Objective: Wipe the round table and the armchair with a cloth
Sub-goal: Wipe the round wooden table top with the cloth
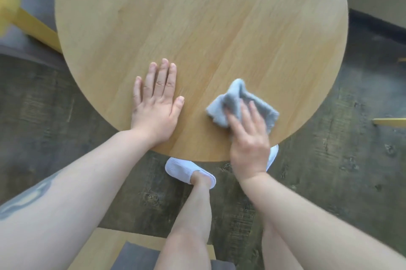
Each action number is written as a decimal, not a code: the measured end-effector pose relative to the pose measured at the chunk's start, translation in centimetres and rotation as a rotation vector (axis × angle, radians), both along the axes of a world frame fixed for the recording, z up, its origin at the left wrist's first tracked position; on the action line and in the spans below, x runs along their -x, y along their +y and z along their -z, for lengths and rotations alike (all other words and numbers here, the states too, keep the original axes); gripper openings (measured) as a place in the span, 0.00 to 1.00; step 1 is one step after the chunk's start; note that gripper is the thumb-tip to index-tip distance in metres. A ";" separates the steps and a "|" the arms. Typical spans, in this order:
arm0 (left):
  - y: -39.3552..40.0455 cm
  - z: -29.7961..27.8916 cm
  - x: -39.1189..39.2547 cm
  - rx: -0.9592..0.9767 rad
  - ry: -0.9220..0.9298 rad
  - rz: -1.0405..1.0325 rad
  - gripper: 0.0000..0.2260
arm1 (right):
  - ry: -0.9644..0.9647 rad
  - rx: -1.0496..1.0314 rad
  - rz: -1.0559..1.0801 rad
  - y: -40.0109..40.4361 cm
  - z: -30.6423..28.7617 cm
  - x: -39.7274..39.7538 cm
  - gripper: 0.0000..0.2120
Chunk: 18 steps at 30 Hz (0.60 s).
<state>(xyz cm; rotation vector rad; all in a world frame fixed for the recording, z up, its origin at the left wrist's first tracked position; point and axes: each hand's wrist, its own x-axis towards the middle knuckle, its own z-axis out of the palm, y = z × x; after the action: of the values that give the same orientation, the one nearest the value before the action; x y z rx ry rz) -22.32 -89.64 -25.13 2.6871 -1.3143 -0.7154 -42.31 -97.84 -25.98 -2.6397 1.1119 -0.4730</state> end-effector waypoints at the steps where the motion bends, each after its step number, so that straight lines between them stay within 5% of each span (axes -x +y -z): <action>1: 0.0 0.0 0.0 0.008 0.000 -0.001 0.30 | -0.003 -0.056 -0.210 3.6 -0.5 -0.6 0.17; 3: 0.0 0.1 -0.3 0.015 0.024 0.003 0.30 | 0.003 -0.138 -0.503 6.9 -2.0 -1.7 0.22; 5: 0.1 -0.2 -0.7 0.043 0.097 -0.001 0.29 | -0.066 -0.172 -0.546 3.9 -3.0 -2.2 0.21; 10: 0.4 -0.3 -1.2 0.225 0.116 -0.089 0.27 | -0.003 0.043 -0.035 -12.7 -2.6 -2.7 0.16; 14: 0.1 0.1 -4.0 0.208 0.001 -0.172 0.27 | 0.106 -0.077 0.253 -13.3 -0.4 -5.8 0.21; 18: 0.3 0.3 -6.1 0.144 -0.019 -0.088 0.27 | -0.017 -0.112 -0.164 -1.9 0.2 -8.0 0.12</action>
<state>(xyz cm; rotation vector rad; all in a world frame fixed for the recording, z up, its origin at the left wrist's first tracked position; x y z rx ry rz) -16.18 -89.34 -25.41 2.6238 -1.1933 -0.5648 -34.27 -99.70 -26.17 -2.5966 0.8808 -0.3874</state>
